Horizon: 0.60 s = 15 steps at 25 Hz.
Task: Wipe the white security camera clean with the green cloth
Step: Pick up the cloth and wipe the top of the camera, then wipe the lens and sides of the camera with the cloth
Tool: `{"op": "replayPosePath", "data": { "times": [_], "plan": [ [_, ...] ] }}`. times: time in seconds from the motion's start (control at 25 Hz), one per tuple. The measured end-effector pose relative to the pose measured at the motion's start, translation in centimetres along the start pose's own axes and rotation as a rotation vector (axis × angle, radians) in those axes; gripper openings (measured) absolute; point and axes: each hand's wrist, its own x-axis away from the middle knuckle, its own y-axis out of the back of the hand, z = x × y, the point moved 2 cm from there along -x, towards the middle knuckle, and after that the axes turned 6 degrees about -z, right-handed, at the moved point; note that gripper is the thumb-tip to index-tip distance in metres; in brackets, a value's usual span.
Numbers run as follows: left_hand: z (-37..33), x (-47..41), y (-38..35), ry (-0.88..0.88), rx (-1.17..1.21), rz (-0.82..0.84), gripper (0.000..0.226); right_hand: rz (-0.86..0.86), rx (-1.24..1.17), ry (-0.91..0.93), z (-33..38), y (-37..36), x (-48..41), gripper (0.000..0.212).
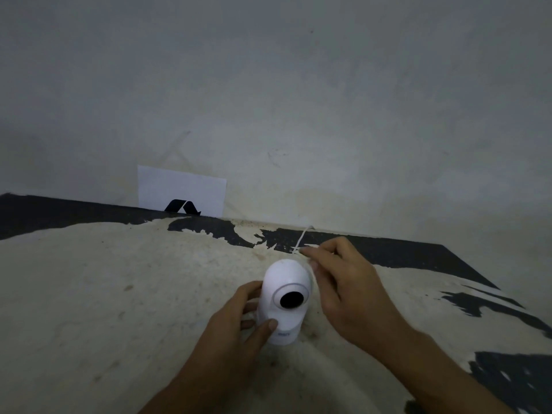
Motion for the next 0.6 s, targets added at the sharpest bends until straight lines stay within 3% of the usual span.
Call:
{"op": "replayPosePath", "data": {
  "times": [0.16,0.36,0.48,0.6],
  "plan": [
    [0.0,-0.2,0.0,0.015,0.0,-0.001,0.053,0.091,0.034,-0.042,0.5,-1.2,0.5,0.051],
    [-0.1,-0.4,-0.4,0.058,0.001,-0.03,0.05,0.102,0.132,0.205,2.6,-1.2,0.4,0.034],
    [0.5,0.1,-0.3,-0.008,-0.131,-0.096,0.056,-0.116,-0.149,-0.02,2.2,-0.4,1.1,0.021],
    [-0.9,0.7,0.7,-0.251,-0.155,-0.33,0.043,-0.231,-0.408,-0.36,2.2,0.0,2.5,0.016]
  ]
}}
